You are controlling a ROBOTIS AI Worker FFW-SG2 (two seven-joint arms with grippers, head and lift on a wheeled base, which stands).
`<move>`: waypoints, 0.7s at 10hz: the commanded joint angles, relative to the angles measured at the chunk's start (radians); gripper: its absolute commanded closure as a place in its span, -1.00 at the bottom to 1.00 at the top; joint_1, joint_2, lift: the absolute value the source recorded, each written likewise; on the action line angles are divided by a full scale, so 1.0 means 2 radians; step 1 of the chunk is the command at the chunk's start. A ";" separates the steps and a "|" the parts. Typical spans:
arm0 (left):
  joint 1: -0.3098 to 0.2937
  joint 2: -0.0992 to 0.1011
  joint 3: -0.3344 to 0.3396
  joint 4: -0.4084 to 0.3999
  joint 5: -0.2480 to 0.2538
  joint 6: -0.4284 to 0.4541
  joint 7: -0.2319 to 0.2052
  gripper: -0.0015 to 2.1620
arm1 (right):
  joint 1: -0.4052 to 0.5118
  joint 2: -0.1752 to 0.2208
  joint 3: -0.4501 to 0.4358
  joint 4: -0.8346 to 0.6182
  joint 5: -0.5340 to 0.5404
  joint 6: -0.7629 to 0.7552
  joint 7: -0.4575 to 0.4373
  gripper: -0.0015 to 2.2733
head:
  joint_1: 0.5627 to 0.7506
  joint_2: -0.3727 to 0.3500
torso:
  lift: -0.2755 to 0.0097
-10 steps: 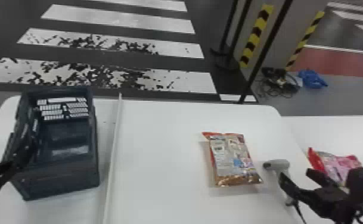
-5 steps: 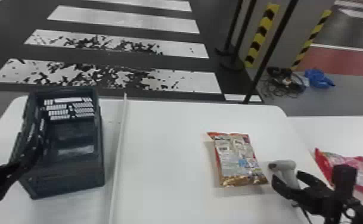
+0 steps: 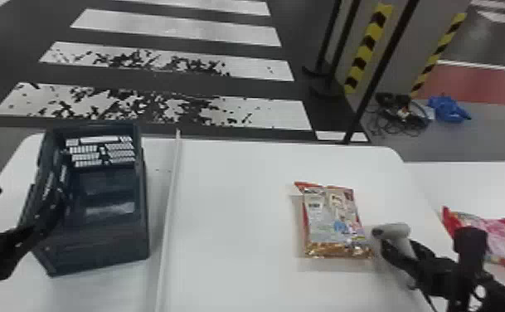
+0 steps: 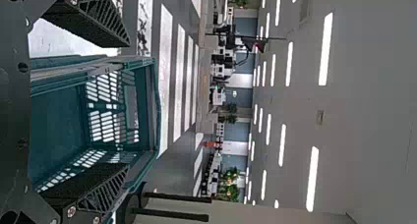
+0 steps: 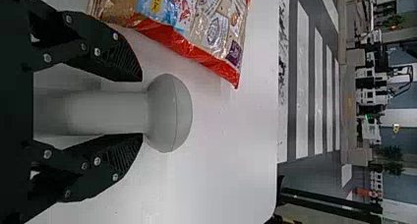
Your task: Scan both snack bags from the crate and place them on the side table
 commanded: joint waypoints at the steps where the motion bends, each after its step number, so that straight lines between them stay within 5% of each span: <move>1: 0.000 0.000 0.000 0.000 0.000 0.000 0.000 -0.87 | 0.002 0.001 -0.002 -0.004 0.005 0.000 -0.001 0.86 | 0.41 -0.47 | 0.24; 4: -0.001 -0.001 -0.001 0.000 0.000 0.000 0.001 -0.87 | 0.014 0.004 -0.007 -0.059 0.007 0.008 -0.003 0.96 | 0.41 -0.50 | 0.24; 7: -0.002 -0.001 -0.002 0.000 0.000 0.000 0.001 -0.87 | 0.038 0.004 0.026 -0.172 0.001 0.098 -0.002 0.96 | 0.41 -0.57 | 0.24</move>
